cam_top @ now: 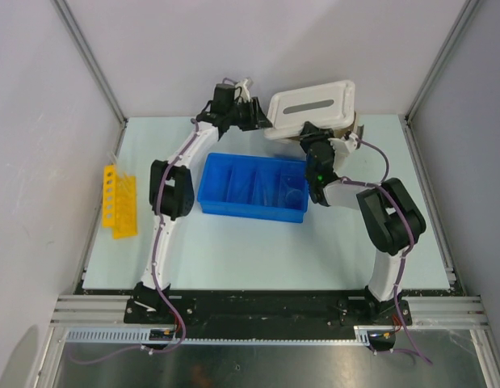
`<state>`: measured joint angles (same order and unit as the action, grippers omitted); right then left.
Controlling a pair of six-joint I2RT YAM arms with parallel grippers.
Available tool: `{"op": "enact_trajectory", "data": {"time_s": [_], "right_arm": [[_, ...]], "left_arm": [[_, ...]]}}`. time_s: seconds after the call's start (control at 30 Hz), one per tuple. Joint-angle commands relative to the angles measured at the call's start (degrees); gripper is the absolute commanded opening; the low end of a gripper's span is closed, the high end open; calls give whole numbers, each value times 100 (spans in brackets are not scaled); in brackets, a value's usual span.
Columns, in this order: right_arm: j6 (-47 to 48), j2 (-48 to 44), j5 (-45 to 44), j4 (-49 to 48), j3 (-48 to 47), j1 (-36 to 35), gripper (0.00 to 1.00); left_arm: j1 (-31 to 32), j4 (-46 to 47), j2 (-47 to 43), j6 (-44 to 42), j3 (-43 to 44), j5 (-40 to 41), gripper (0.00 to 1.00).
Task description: Organize the chemistry lab equipment
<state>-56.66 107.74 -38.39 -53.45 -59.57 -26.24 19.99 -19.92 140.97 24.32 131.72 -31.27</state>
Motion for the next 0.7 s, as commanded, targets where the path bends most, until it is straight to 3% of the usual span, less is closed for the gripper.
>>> {"op": "enact_trajectory", "data": {"time_s": [0.0,0.2,0.43,0.67], "right_arm": [[202,-5,56,39,-20,17,32],[722,-522,158,736,-16,-24,44],[1087,-1474,416,2542,-17,259,61],[1343,-2176,870,4101,-19,716,70]], "left_arm": [[-16,128,147,89,227,17,47],[-10,323,185,270,233,-236,47],[-11,477,107,389,214,-455,46],[7,651,24,658,138,-627,46]]}}
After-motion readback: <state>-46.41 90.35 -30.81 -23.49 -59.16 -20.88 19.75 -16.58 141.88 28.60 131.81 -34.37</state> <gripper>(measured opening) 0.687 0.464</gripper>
